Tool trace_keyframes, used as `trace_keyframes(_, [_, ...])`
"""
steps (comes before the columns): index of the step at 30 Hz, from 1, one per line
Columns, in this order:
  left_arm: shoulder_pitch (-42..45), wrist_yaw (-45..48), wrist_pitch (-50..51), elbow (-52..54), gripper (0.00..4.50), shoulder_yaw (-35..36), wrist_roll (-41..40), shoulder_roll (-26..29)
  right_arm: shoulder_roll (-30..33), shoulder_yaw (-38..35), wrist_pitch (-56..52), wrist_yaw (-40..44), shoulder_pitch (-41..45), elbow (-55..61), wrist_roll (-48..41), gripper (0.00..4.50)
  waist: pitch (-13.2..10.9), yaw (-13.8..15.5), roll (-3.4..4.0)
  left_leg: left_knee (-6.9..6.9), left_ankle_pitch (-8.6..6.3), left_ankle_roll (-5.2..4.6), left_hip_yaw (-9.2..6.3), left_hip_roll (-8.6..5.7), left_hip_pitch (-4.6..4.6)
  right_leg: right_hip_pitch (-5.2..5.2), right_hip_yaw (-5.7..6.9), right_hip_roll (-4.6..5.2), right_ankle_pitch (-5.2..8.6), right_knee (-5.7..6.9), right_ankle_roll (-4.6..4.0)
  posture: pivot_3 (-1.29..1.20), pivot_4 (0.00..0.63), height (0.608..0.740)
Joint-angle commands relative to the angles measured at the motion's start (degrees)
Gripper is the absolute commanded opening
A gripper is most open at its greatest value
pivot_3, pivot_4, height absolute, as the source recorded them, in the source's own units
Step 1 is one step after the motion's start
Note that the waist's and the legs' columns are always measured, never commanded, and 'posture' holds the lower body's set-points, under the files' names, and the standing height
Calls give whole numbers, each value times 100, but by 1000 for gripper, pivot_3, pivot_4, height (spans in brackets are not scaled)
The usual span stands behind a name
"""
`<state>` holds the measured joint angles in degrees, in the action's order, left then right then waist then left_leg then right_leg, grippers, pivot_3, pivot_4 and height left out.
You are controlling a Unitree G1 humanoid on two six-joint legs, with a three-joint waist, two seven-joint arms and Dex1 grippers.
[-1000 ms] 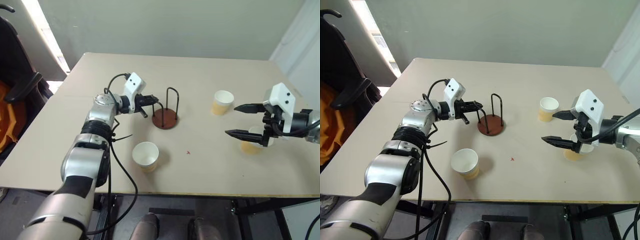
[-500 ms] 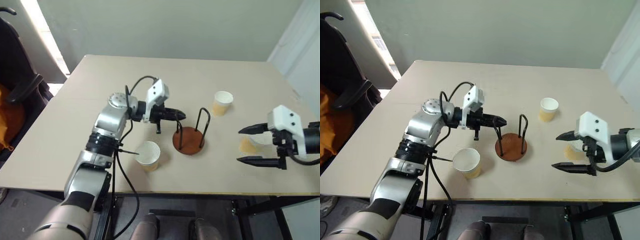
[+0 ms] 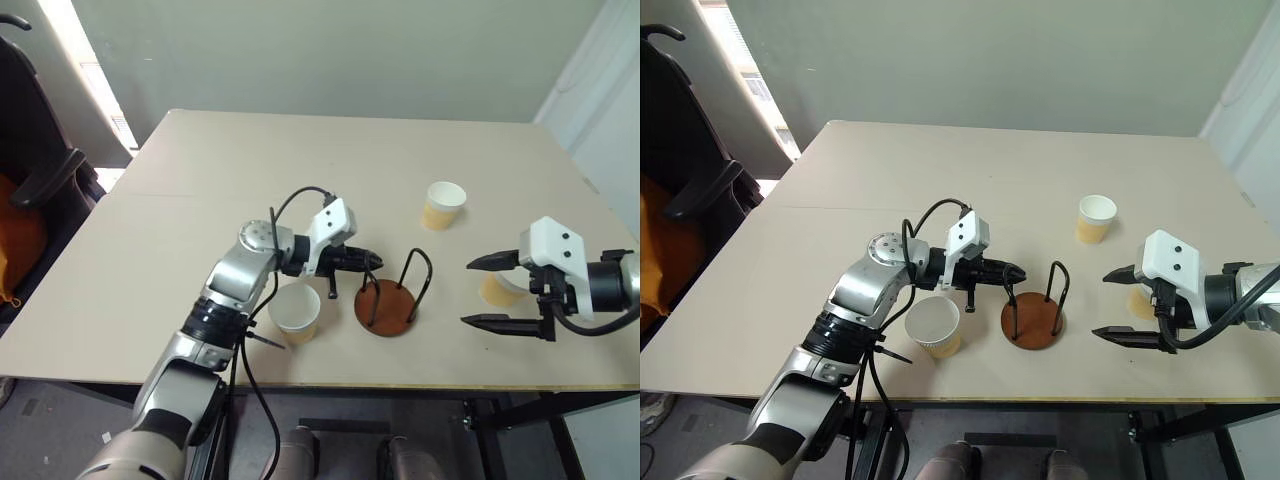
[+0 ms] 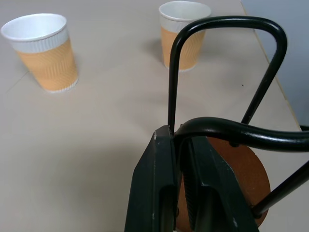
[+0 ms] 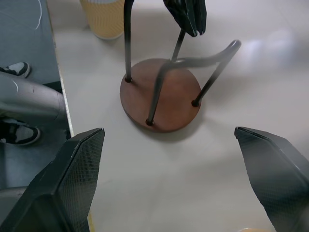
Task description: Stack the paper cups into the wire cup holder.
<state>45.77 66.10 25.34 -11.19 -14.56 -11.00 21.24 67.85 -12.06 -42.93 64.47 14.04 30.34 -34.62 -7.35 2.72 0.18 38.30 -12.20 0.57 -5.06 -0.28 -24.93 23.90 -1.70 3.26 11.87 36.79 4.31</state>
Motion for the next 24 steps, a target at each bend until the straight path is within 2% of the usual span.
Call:
trace_keyframes(1, [-10,22,112,246,885,6,-92,52,6,41,56,-27,154,98,-42,4500,0,-4,0,-1,0,0,0,0,0,0,0,0,0,0,0,0,150,740])
trace_keyframes(11, [30,104,45,354,4448,114,-100,460,160,77,208,180,148,-205,94,4500,0,-6,0,-1,-2,-1,-1,0,-1,0,0,0,0,-1,-1,0,150,740])
trace_keyframes(14, [87,17,-164,380,4482,204,8,666,338,16,356,307,88,-506,282,4500,0,0,0,-3,-3,1,-1,0,0,1,0,0,1,-1,-3,0,150,740])
trace_keyframes(18, [215,461,-383,539,4482,607,-213,1450,693,17,727,388,10,-1290,832,4500,0,-16,0,-5,-8,4,-3,2,-2,6,0,0,1,0,-4,0,150,740])
trace_keyframes(21, [445,538,-8,628,4482,969,-558,1770,761,143,980,362,51,-1752,1146,4500,0,-31,0,-10,-23,-5,-5,5,-1,9,1,-3,1,1,-13,0,150,740])
trace_keyframes(24, [434,1003,346,1176,4482,1199,-1014,2238,665,365,1110,368,226,-2145,1346,4500,0,-31,0,-11,-45,-42,-7,5,-3,10,2,-1,1,-3,-14,0,150,740])
